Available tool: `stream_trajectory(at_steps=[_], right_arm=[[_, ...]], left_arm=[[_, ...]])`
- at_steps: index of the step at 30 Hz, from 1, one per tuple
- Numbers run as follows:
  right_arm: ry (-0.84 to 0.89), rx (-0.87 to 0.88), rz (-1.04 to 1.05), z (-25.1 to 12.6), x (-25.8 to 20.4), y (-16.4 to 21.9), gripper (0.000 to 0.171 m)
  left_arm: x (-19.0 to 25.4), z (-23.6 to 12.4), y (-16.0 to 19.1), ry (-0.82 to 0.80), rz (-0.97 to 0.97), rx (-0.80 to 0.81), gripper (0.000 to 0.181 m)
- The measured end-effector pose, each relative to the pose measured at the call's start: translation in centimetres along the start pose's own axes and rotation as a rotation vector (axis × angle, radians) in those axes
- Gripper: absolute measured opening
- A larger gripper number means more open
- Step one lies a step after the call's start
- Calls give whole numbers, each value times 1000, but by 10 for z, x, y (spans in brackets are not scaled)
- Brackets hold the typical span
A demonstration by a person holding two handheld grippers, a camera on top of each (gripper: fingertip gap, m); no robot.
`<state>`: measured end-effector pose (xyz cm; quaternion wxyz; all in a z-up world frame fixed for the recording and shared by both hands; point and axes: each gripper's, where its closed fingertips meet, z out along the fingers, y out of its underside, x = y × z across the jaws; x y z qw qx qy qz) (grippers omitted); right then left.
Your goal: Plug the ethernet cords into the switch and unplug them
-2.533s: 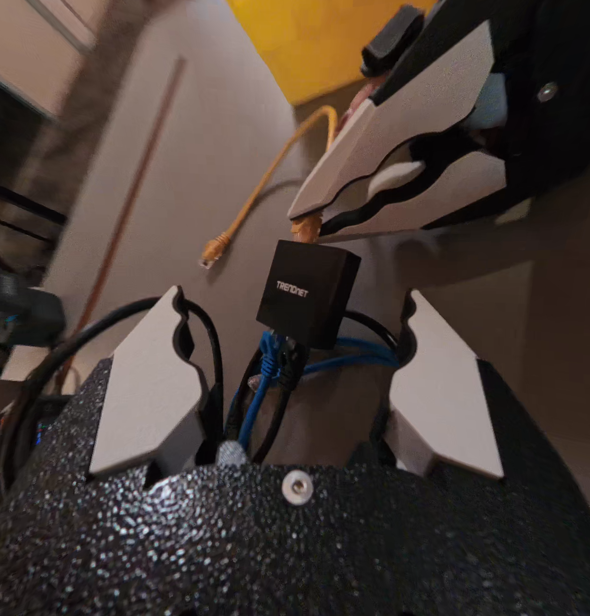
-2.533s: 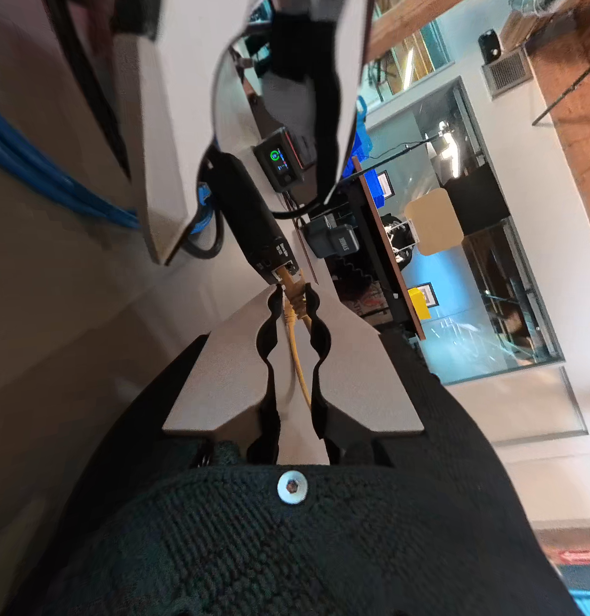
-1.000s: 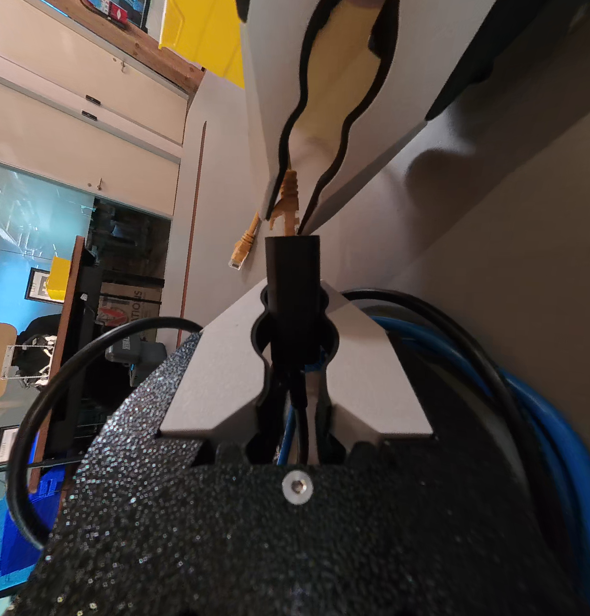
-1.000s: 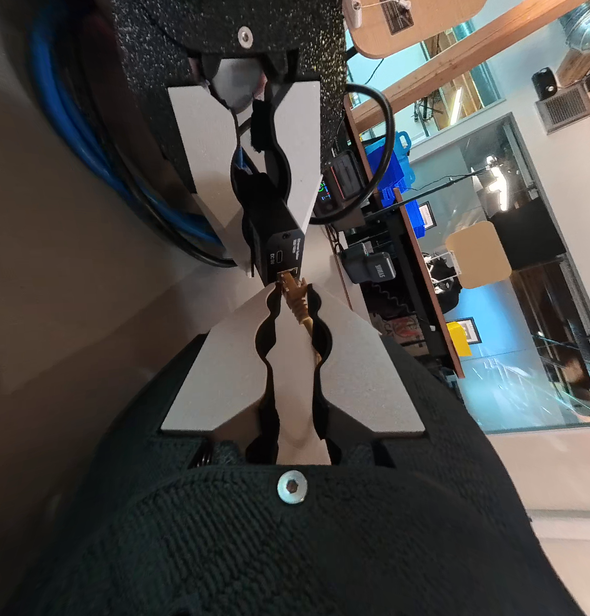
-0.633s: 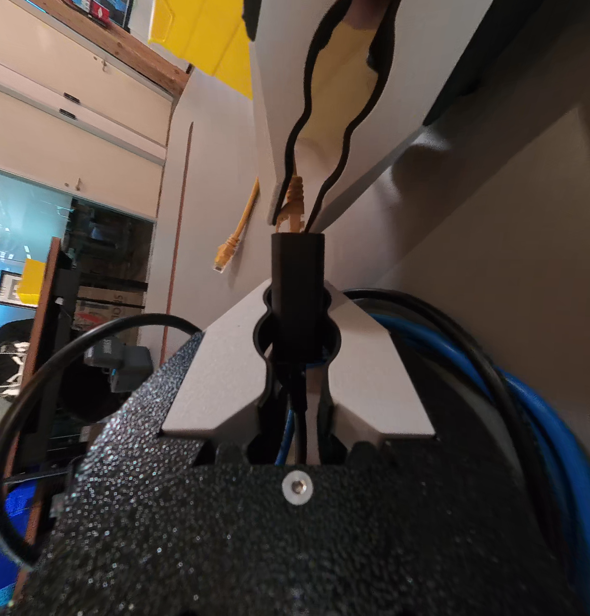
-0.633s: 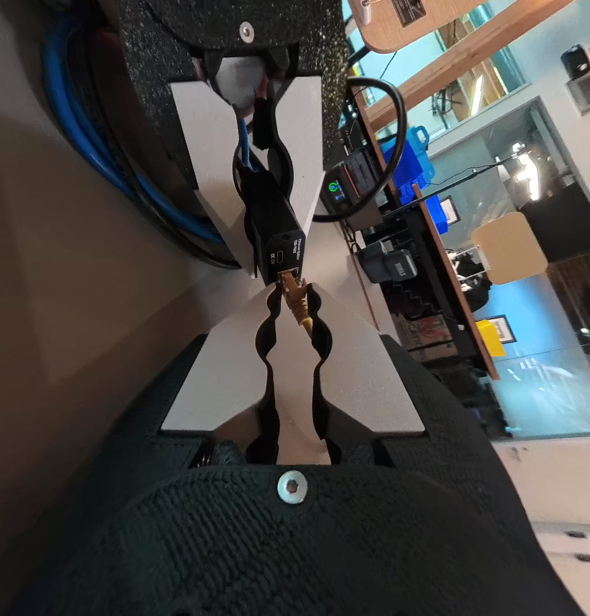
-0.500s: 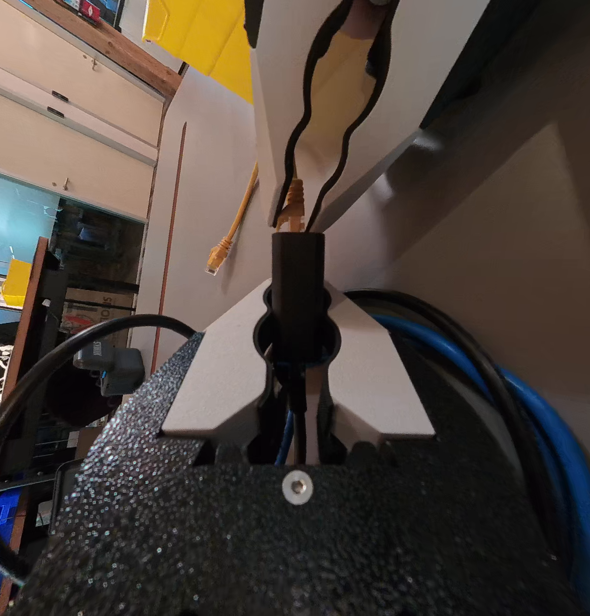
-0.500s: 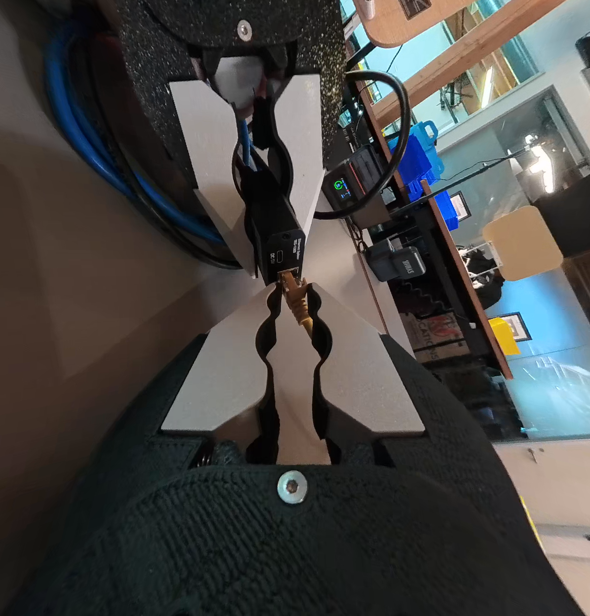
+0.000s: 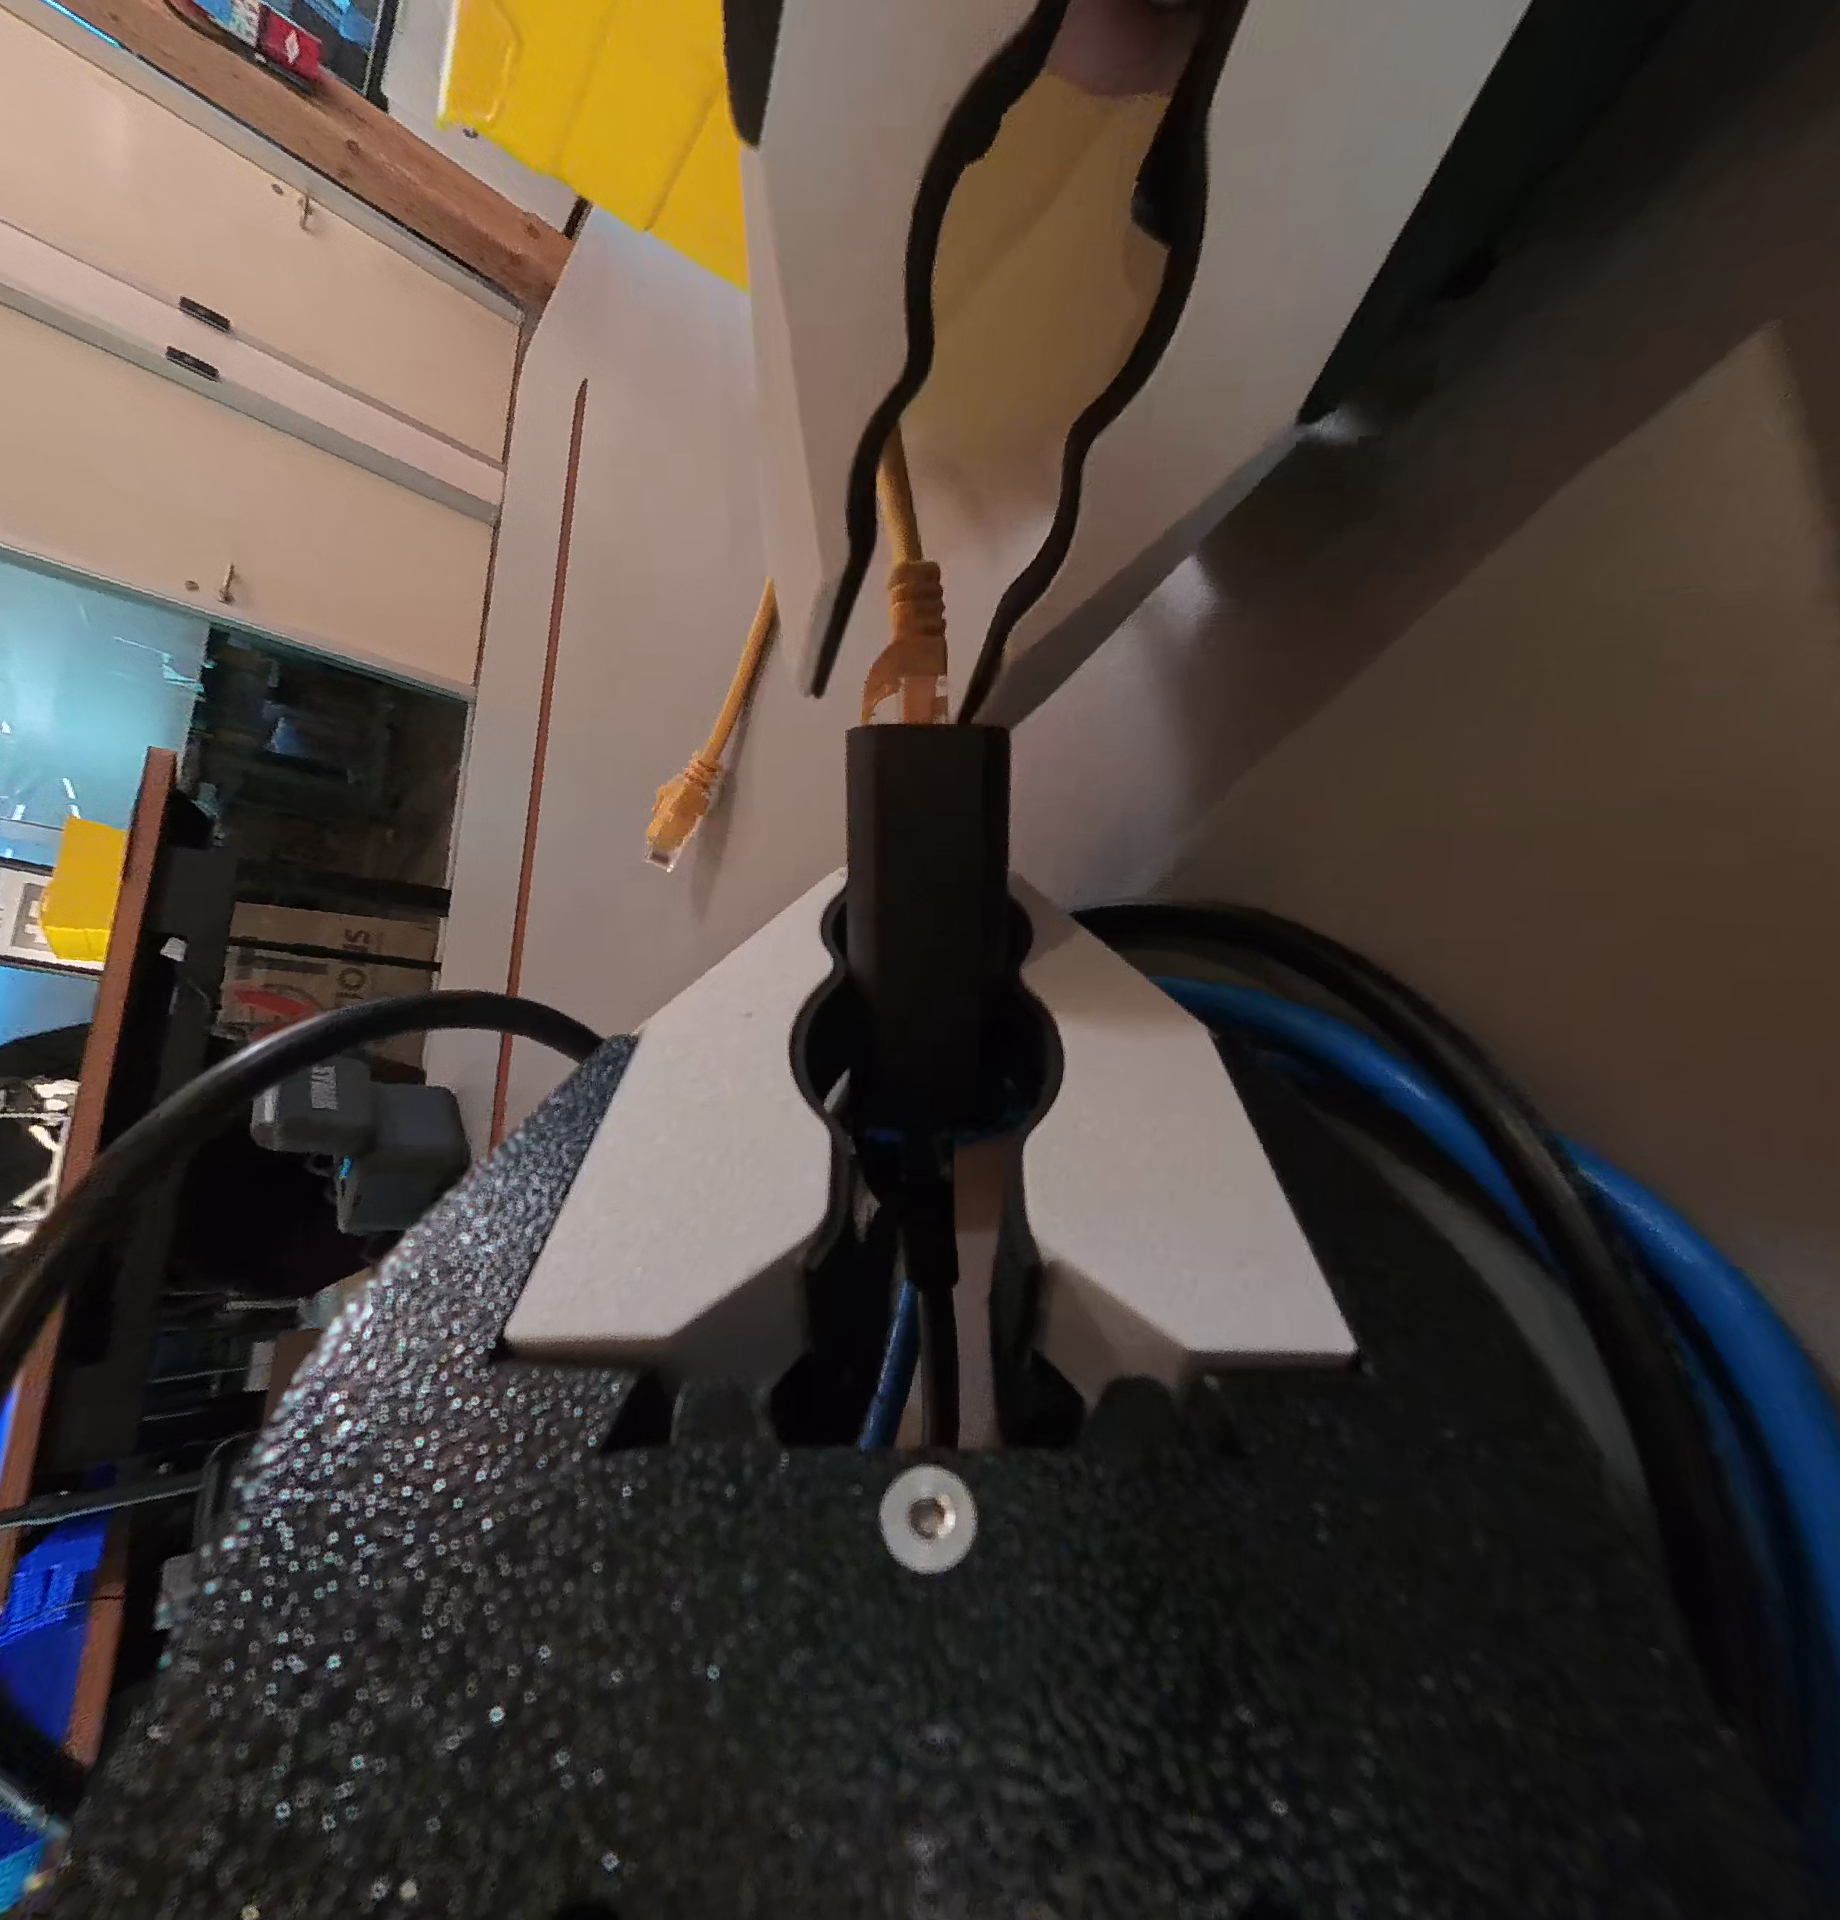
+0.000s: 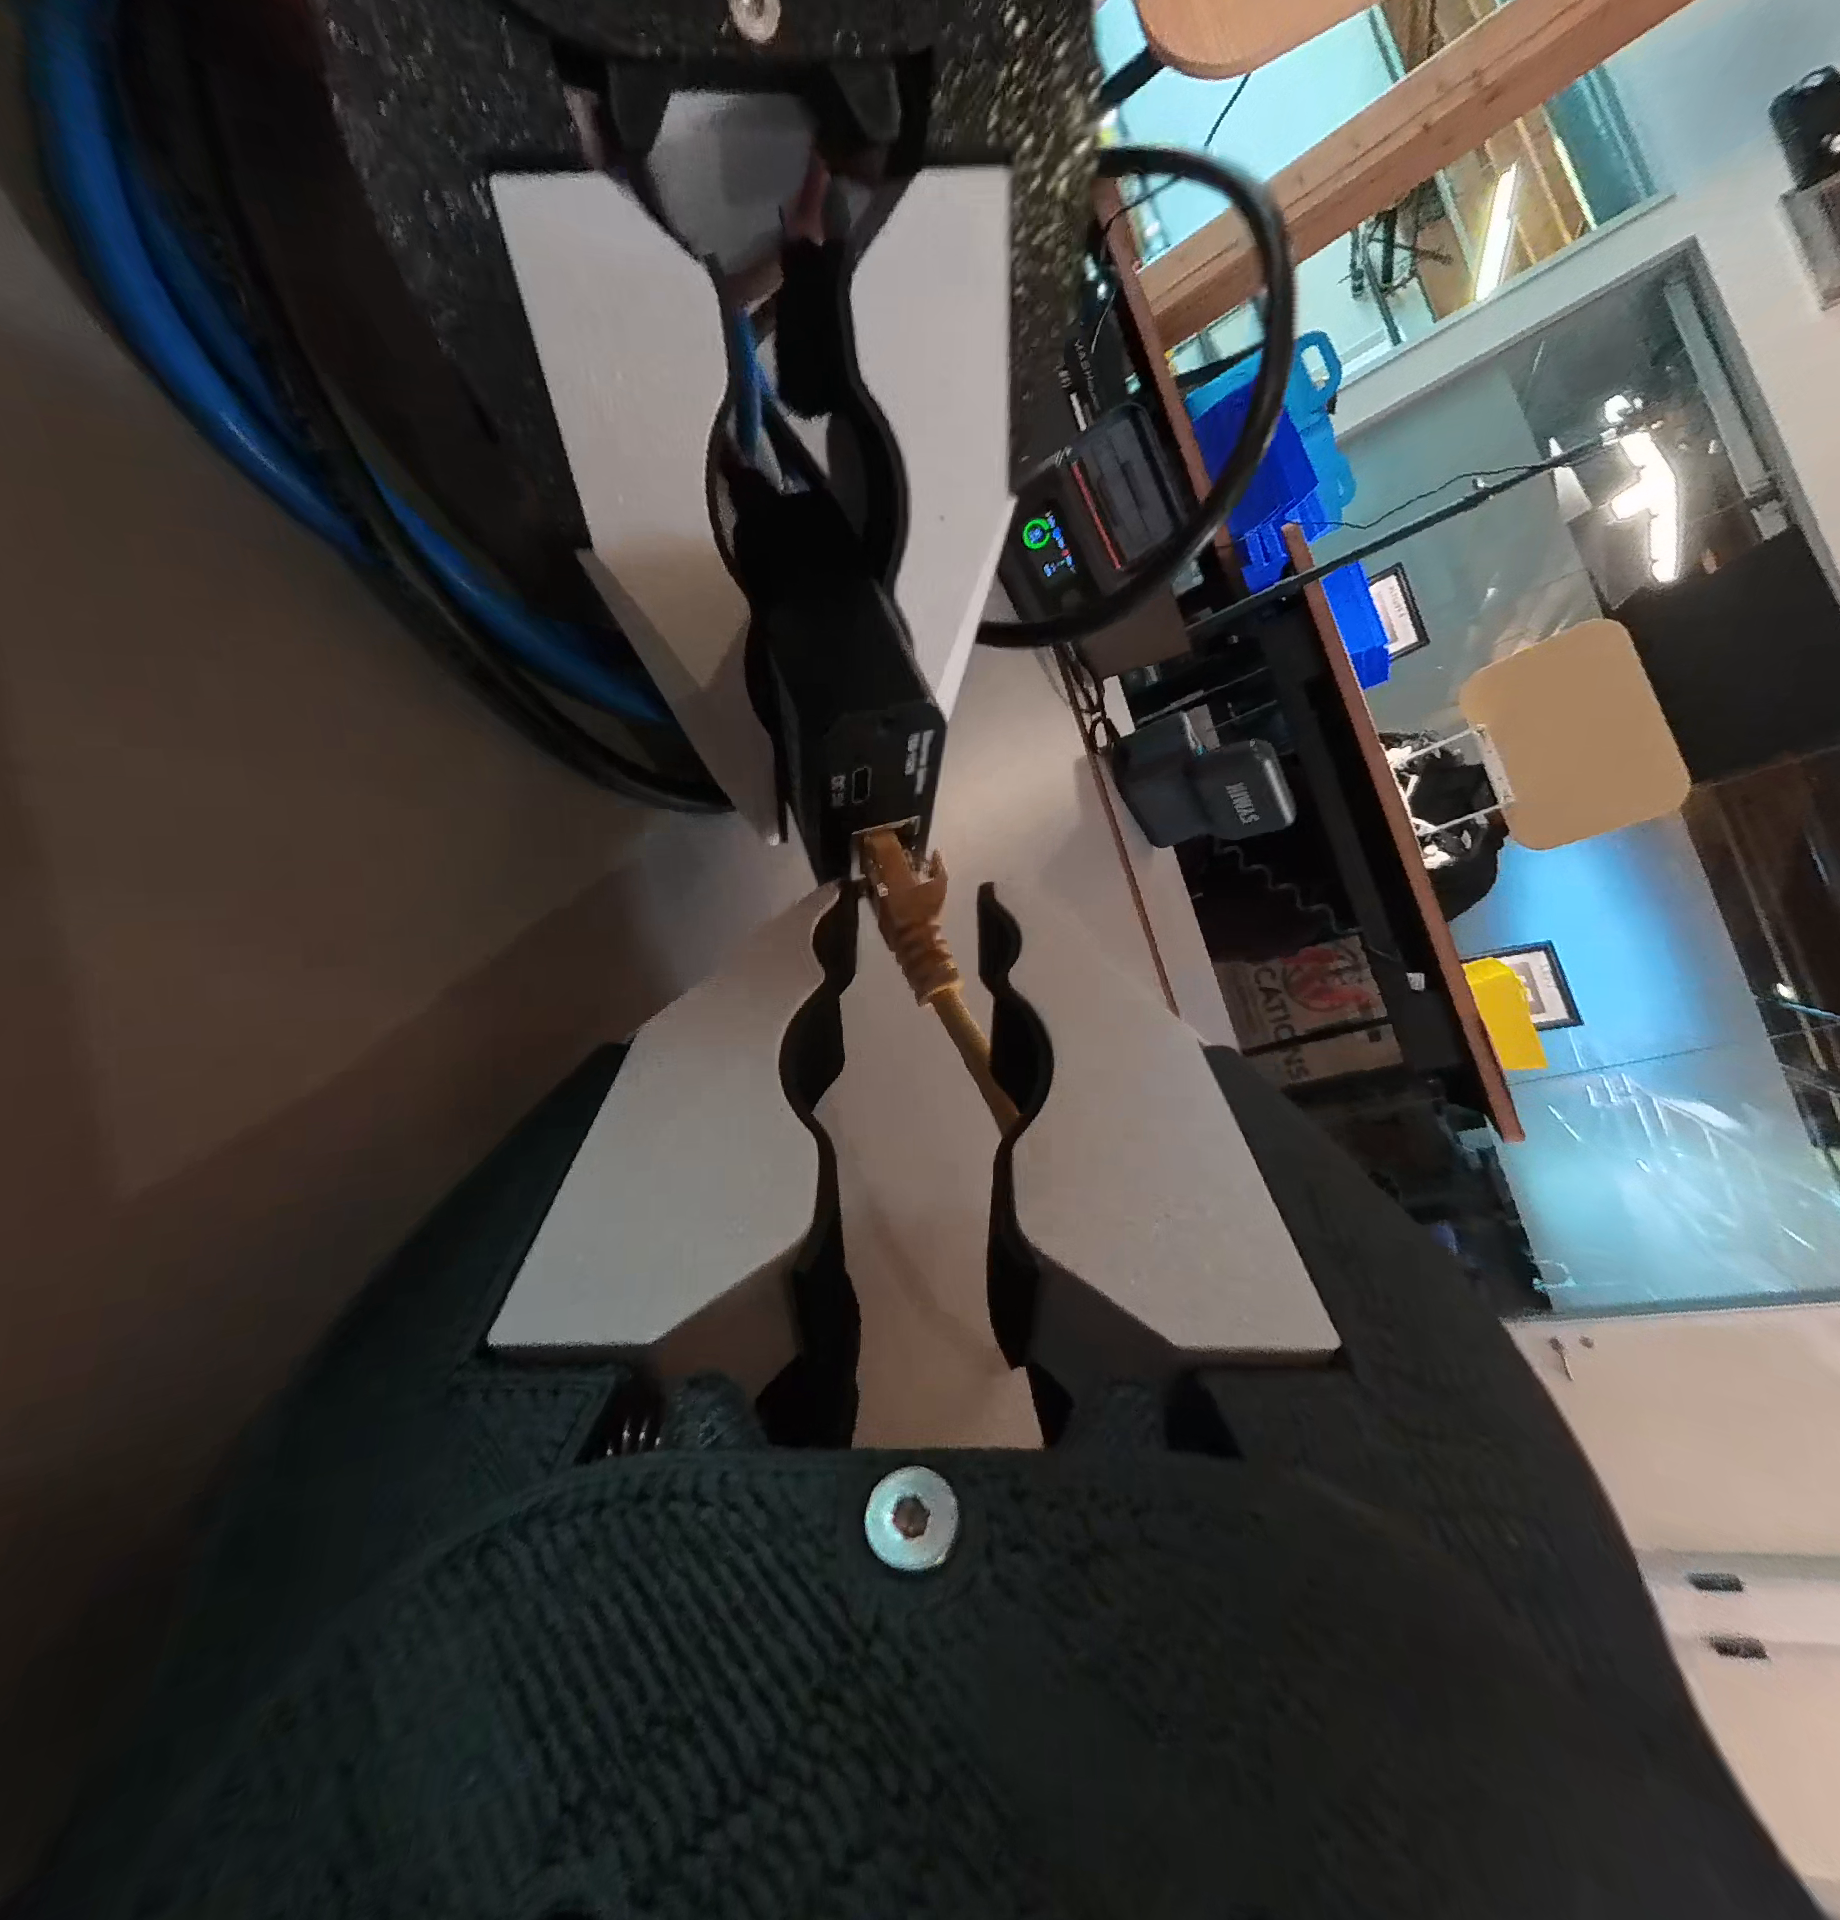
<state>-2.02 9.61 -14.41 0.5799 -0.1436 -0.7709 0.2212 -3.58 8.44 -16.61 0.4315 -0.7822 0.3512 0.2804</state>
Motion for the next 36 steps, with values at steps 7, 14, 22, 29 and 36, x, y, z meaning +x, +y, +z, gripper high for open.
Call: stream_trajectory(at_steps=[7, 14, 22, 29, 36], right_arm=[[-3, -38, -83, 2, -6, 4, 15], [21, -62, -186, 2, -6, 4, 14], [27, -77, -196, 3, -7, 4, 13], [-89, -152, -96, 3, -12, 7, 10], [-417, -236, -568, -11, -29, -4, 10]], left_arm=[[0, 0, -1, -24, 70, -17, 22], [0, 1, -2, -41, 115, -30, 22], [3, 3, -3, -46, 120, -32, 22], [6, 7, -4, -20, 160, -59, 22], [21, -5, -9, 100, 232, -32, 23]])
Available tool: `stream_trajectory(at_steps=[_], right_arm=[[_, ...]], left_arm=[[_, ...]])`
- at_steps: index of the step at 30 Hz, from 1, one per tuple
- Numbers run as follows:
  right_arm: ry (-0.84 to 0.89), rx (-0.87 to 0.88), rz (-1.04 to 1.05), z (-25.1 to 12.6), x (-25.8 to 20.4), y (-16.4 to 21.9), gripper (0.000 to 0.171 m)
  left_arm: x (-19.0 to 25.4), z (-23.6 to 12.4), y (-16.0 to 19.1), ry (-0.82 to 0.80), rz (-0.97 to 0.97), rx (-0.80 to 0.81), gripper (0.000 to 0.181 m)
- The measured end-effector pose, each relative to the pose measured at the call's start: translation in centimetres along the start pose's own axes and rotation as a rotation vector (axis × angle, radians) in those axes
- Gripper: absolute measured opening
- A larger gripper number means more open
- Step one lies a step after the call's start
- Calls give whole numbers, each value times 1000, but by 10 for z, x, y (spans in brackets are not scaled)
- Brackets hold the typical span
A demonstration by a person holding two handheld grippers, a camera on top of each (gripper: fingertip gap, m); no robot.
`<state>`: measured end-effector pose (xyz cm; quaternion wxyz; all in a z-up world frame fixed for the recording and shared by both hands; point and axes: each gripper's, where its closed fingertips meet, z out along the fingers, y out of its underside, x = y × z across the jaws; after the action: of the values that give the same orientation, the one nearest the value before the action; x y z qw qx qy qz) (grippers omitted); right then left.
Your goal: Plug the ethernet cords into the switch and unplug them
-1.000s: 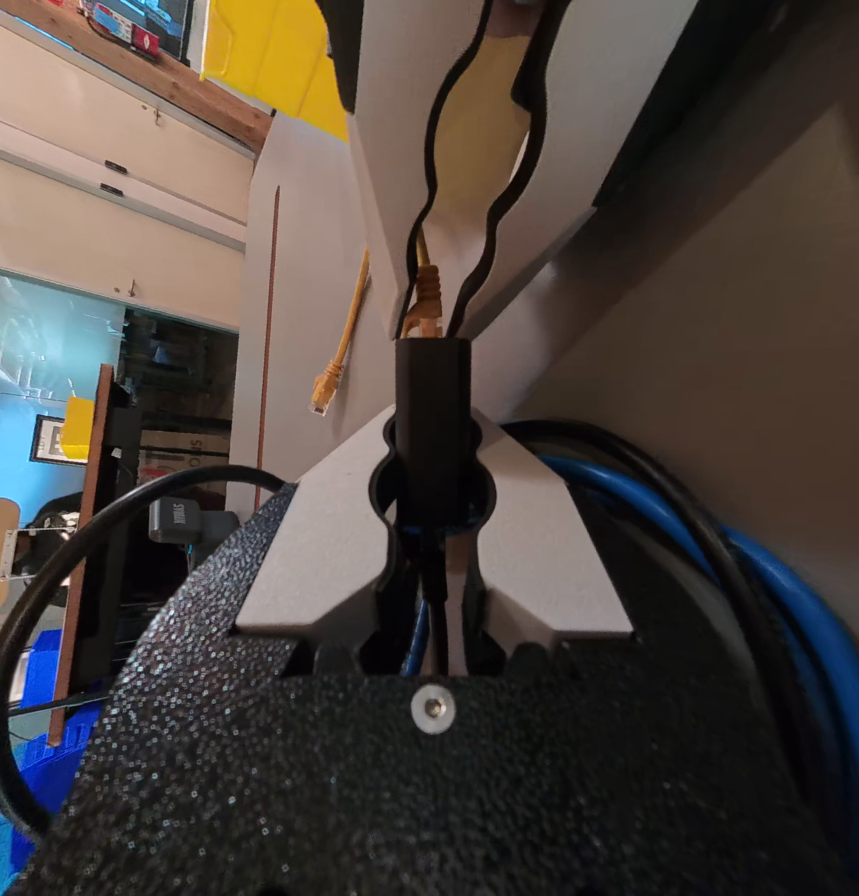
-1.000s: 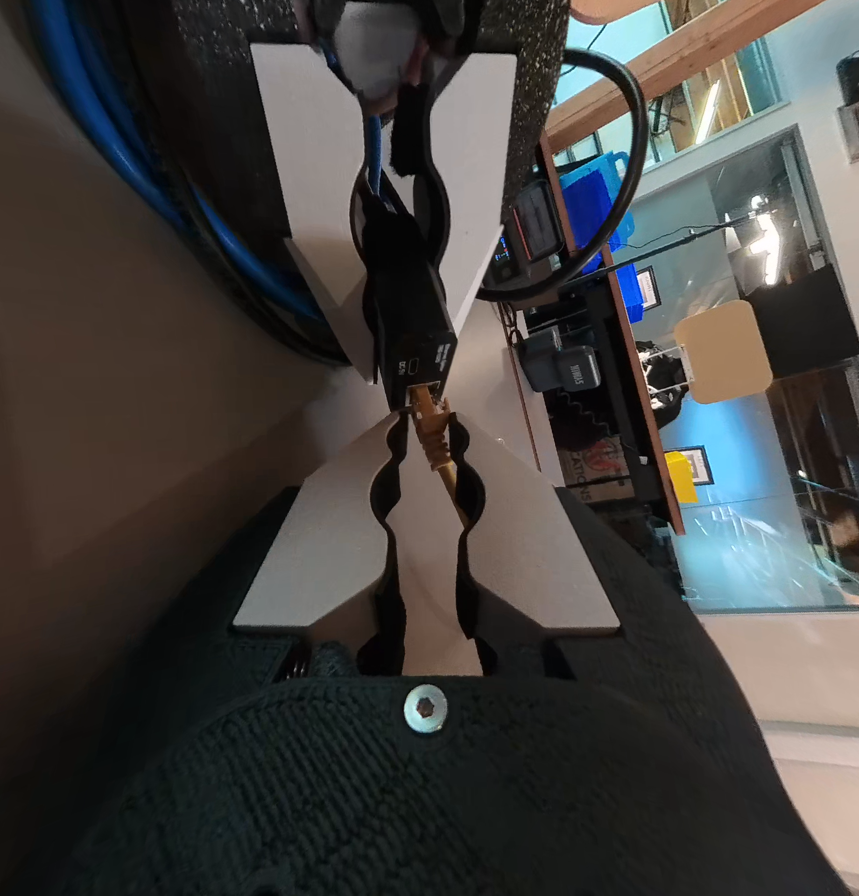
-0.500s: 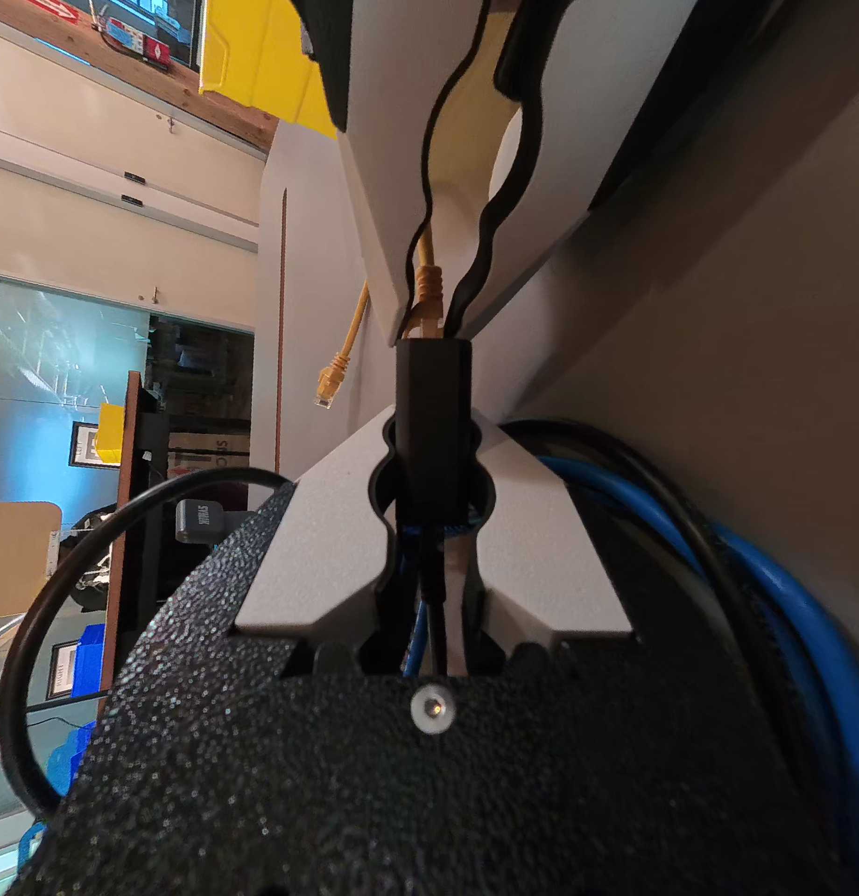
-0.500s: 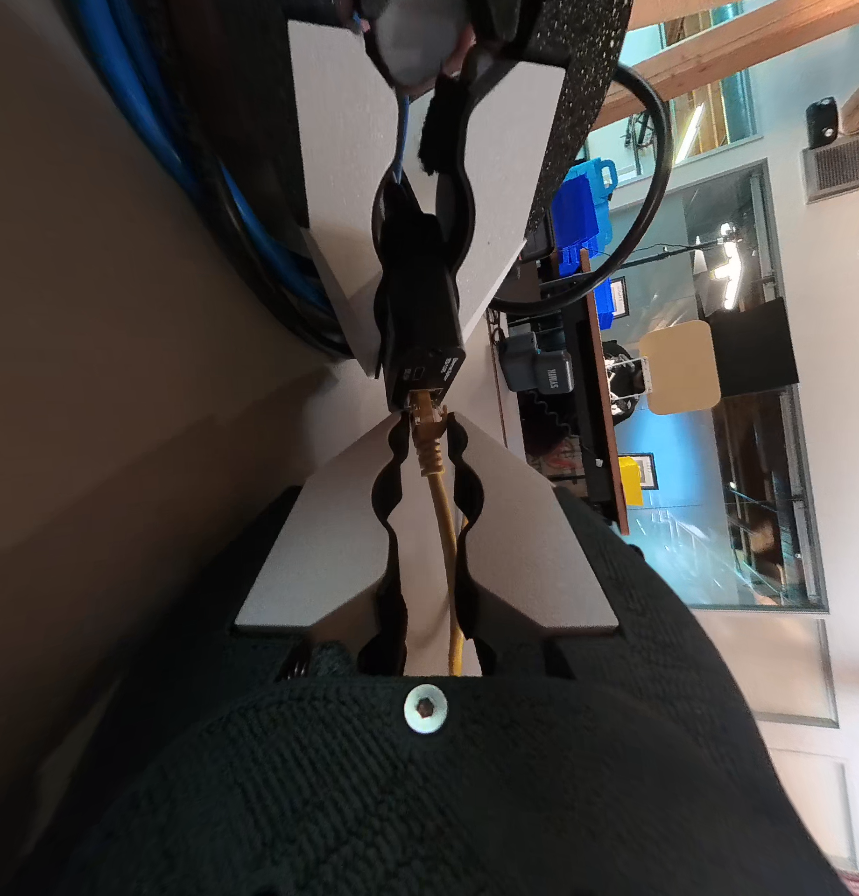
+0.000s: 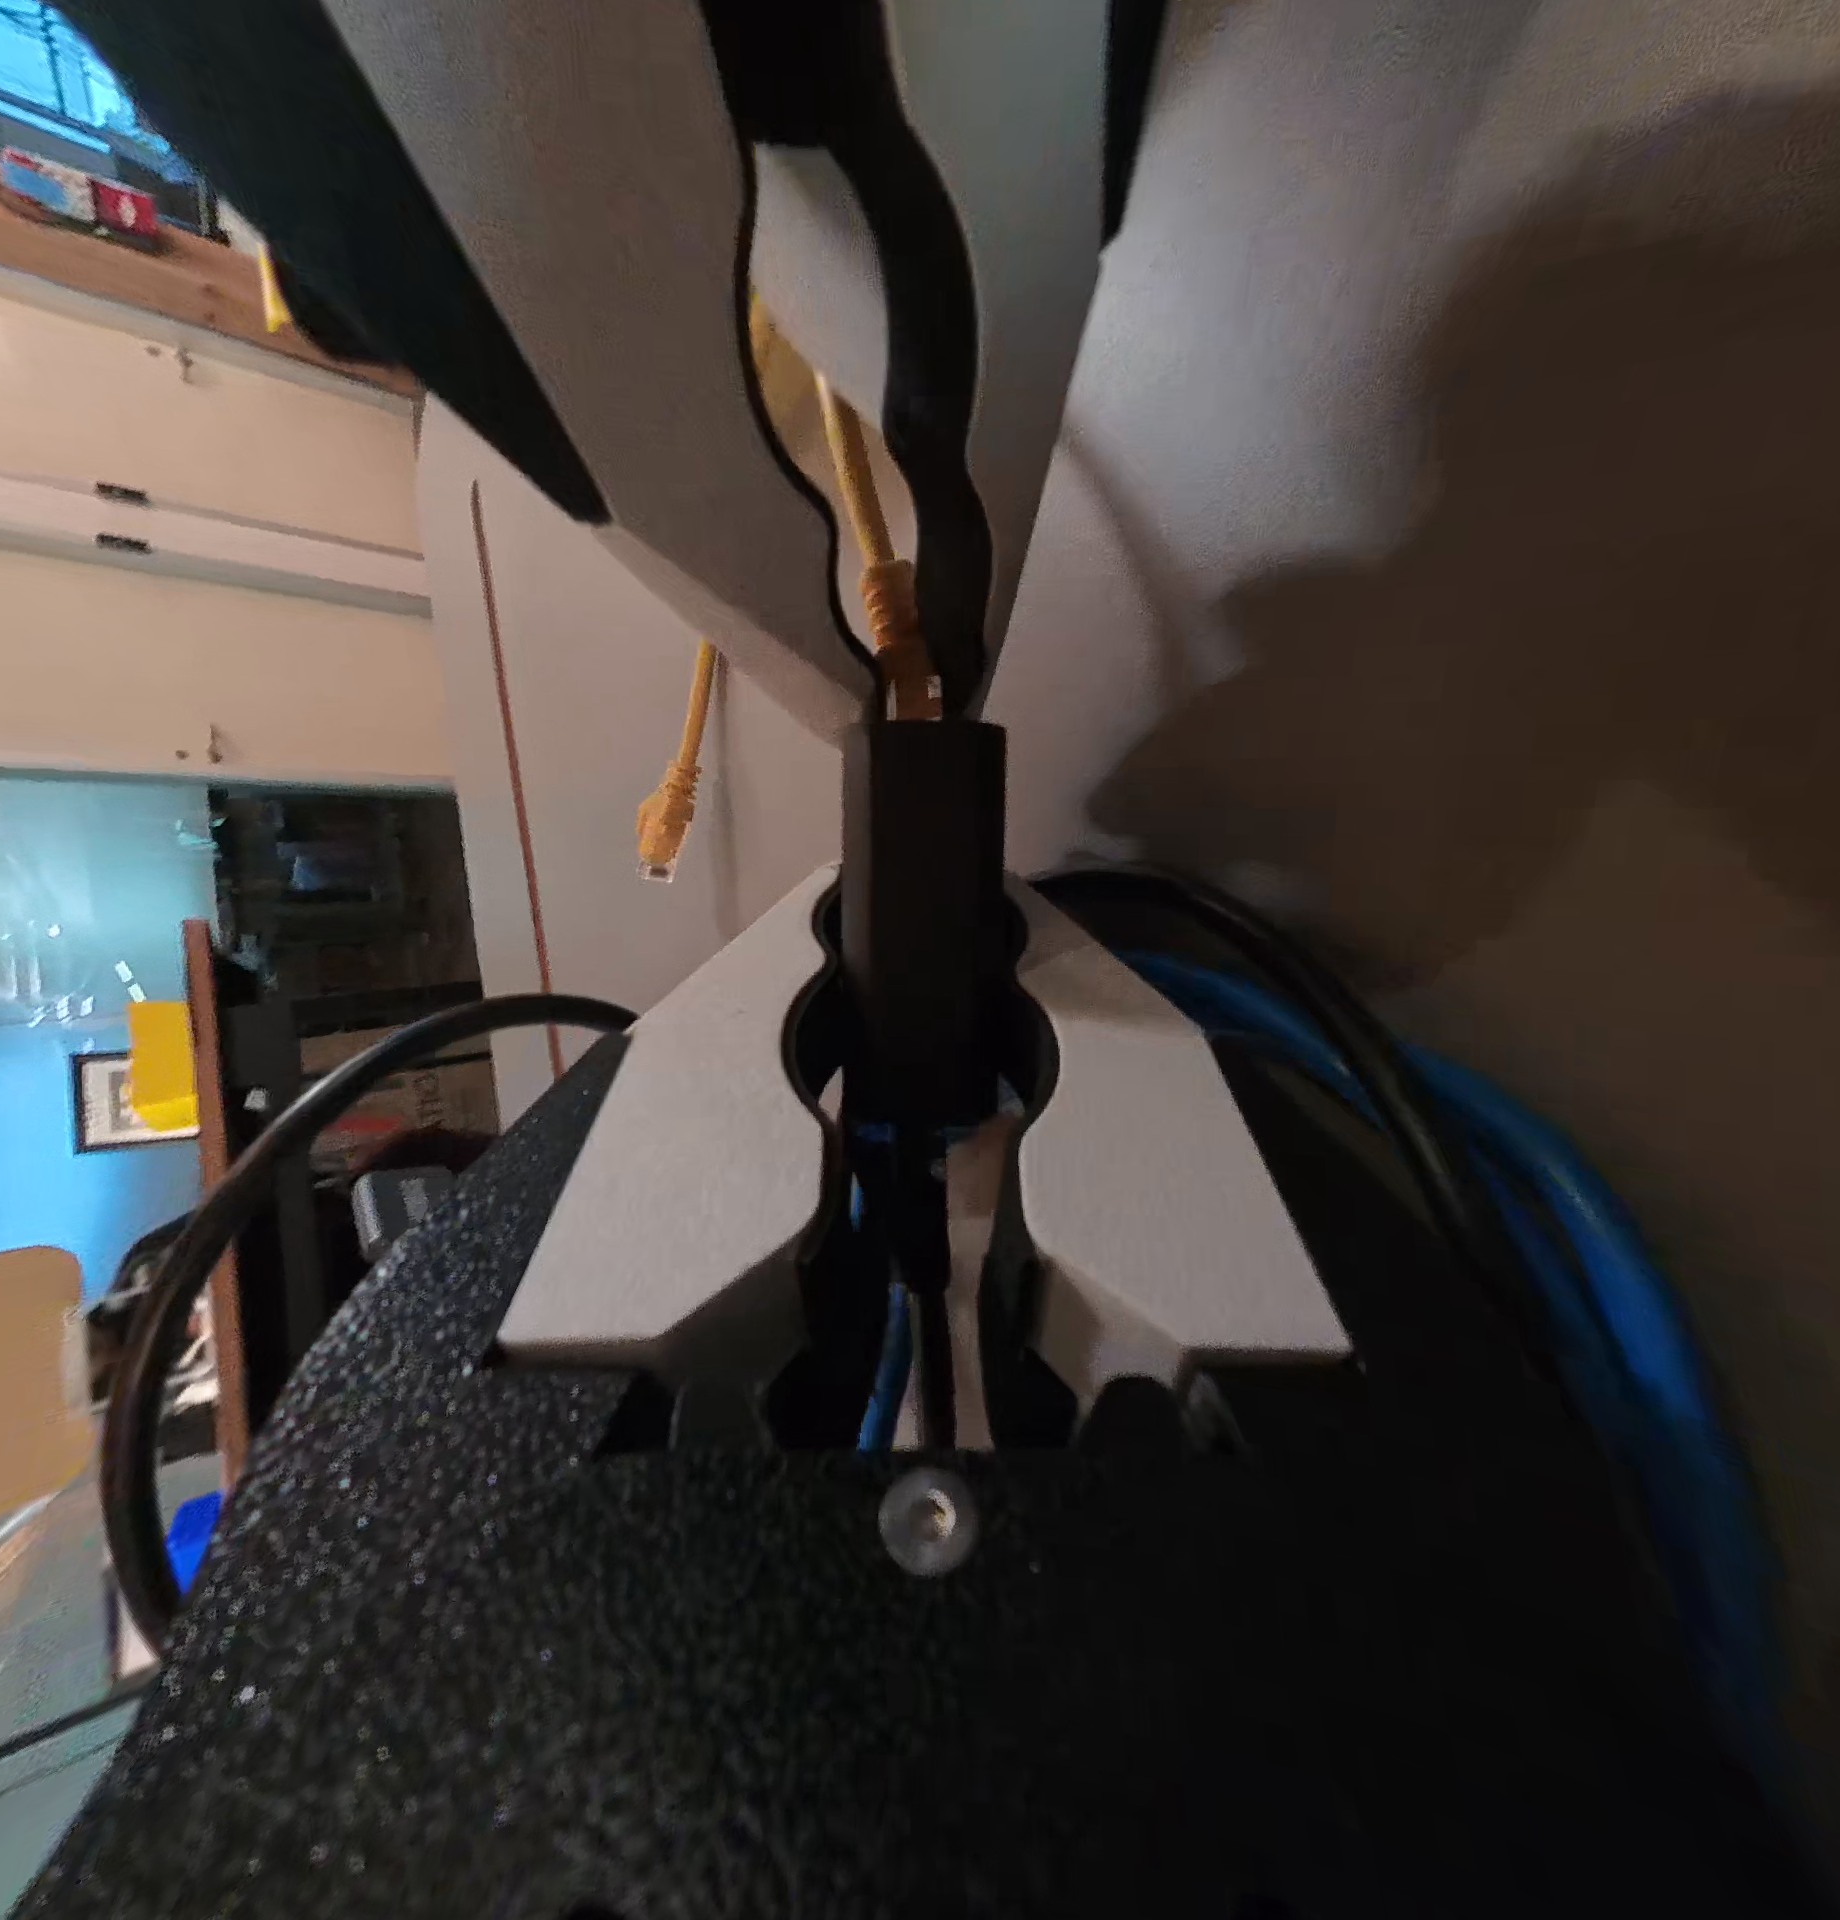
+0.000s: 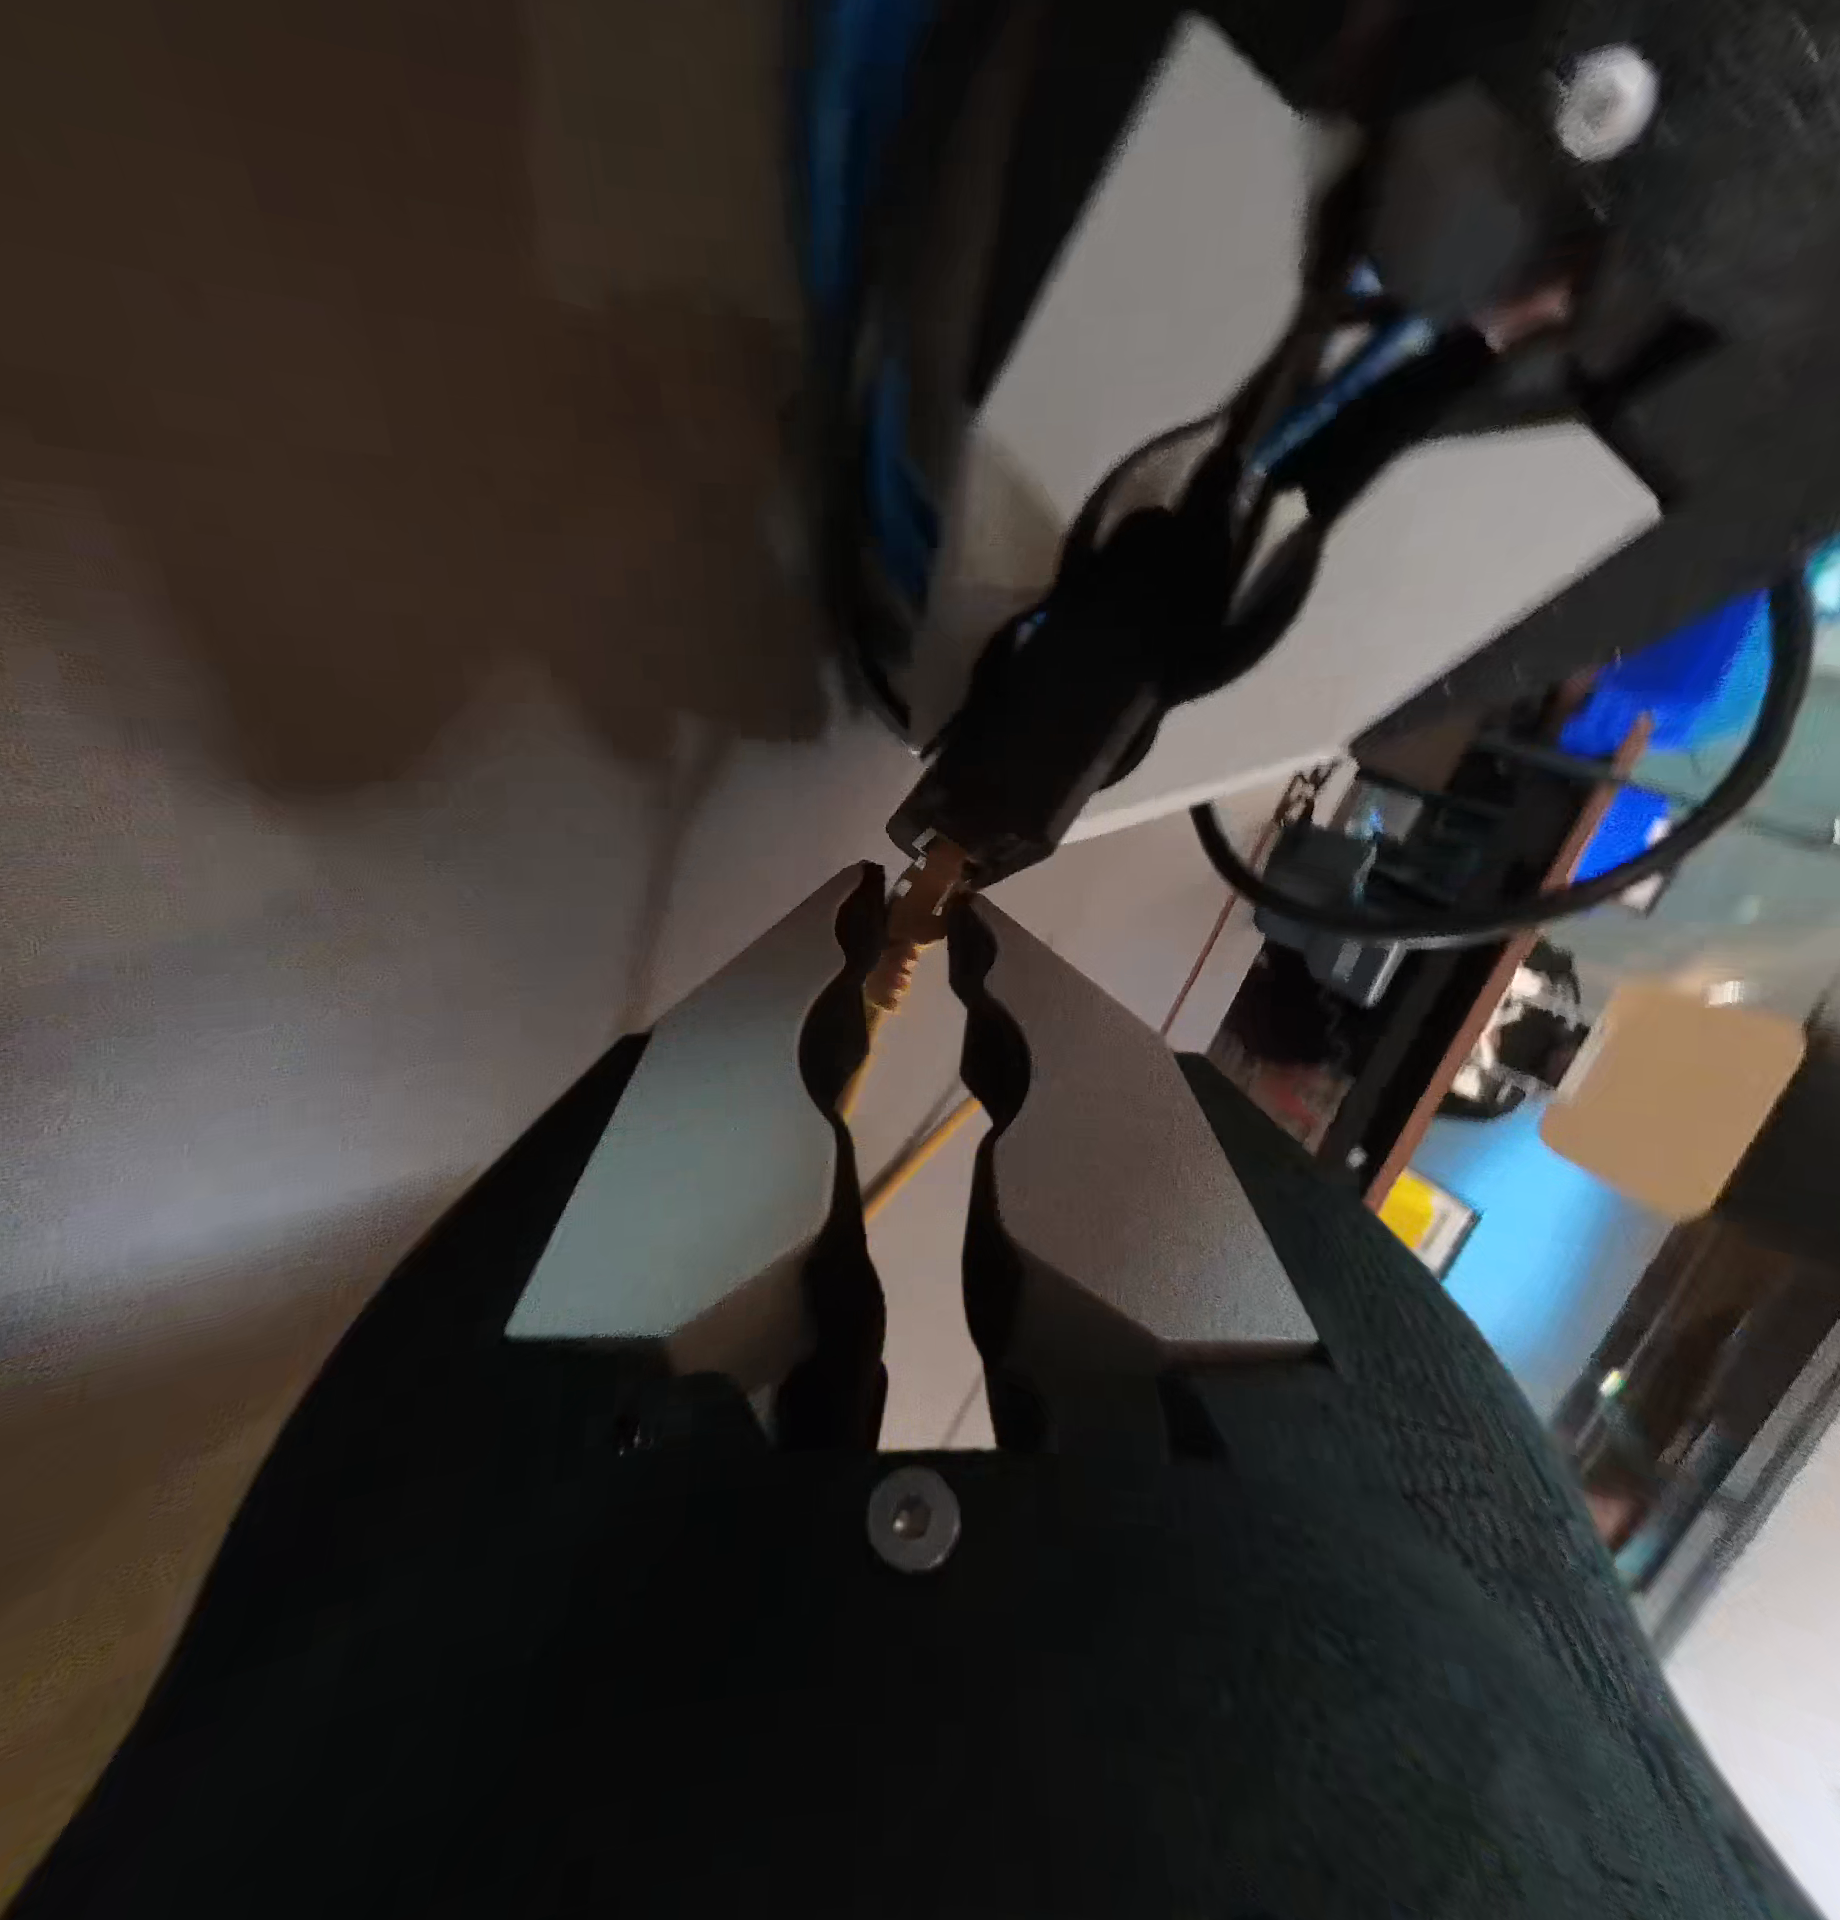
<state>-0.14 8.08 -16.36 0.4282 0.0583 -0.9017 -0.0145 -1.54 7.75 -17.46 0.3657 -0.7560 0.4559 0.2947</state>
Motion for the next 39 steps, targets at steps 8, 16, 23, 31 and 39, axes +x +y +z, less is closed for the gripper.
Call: stream_trajectory(at_steps=[8, 16, 23, 31, 39], right_arm=[[-208, -35, -174, -45, -26, 40, 10], [258, -29, 113, -131, 85, 74, 10], [552, -57, 255, -256, 151, 101, 10], [289, -244, 574, -284, 57, 163, 10], [117, -338, 818, -240, -34, 197, 12]], left_arm=[[-20, -15, 53, -96, -144, -91, 23], [-58, -25, 35, -383, -253, 38, 22], [-50, -18, 35, -362, -191, -5, 22], [-44, -14, 31, -330, -165, -11, 22], [-57, -26, 25, -368, -231, 27, 22]])
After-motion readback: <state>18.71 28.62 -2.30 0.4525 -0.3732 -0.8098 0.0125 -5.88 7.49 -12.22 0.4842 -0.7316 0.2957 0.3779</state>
